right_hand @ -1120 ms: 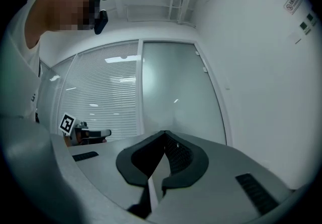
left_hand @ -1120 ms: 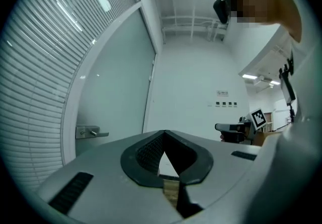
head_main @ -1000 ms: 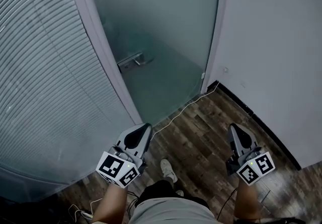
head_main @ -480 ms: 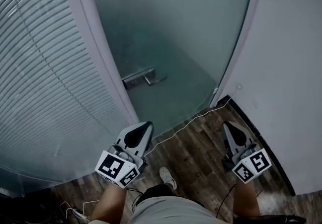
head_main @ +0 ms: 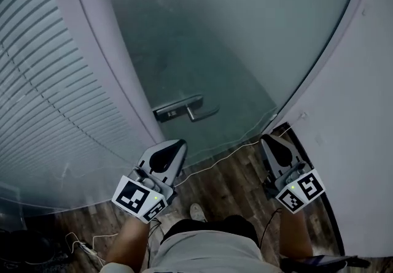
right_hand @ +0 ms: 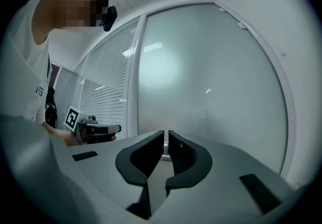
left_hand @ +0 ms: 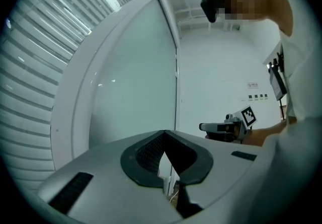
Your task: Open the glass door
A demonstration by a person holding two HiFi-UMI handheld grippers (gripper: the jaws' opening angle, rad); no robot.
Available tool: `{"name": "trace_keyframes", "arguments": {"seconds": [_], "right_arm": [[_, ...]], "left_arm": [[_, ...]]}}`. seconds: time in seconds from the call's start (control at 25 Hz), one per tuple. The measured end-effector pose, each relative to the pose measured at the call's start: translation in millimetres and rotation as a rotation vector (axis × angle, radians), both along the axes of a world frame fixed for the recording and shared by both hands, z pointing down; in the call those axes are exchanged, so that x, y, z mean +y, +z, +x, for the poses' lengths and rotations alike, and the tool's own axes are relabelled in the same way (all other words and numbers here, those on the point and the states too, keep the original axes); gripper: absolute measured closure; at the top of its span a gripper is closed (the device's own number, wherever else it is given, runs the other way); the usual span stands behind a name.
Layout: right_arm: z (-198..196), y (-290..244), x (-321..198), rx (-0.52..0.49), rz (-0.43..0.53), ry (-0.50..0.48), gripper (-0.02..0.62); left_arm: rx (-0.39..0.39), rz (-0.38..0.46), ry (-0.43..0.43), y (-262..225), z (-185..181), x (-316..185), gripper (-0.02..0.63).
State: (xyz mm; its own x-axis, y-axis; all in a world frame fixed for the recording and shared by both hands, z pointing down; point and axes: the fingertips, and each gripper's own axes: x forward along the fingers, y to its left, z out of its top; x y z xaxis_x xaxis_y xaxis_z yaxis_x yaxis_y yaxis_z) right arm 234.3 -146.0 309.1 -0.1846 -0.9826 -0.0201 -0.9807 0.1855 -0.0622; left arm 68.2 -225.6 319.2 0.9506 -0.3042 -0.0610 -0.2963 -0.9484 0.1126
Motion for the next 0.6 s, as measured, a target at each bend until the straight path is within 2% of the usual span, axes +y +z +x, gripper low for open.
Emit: {"name": "trace_keyframes", "arguments": {"seconds": [0.24,0.44,0.6], "right_arm": [[-1,6,-46,0.017,-0.029,-0.121,0.553],[0,23,-82,0.058,-0.085,-0.261,0.487],[6,42,-108,0.15,-0.151,-0.39,0.441]], "left_arm": [[-0.002,-0.01,-0.066,2,-3,-18,0.606],[0.001,-0.028,-0.162,7,0,-31,0.606],[-0.003,-0.053,-0.253,13,10,-35,0.606]]}}
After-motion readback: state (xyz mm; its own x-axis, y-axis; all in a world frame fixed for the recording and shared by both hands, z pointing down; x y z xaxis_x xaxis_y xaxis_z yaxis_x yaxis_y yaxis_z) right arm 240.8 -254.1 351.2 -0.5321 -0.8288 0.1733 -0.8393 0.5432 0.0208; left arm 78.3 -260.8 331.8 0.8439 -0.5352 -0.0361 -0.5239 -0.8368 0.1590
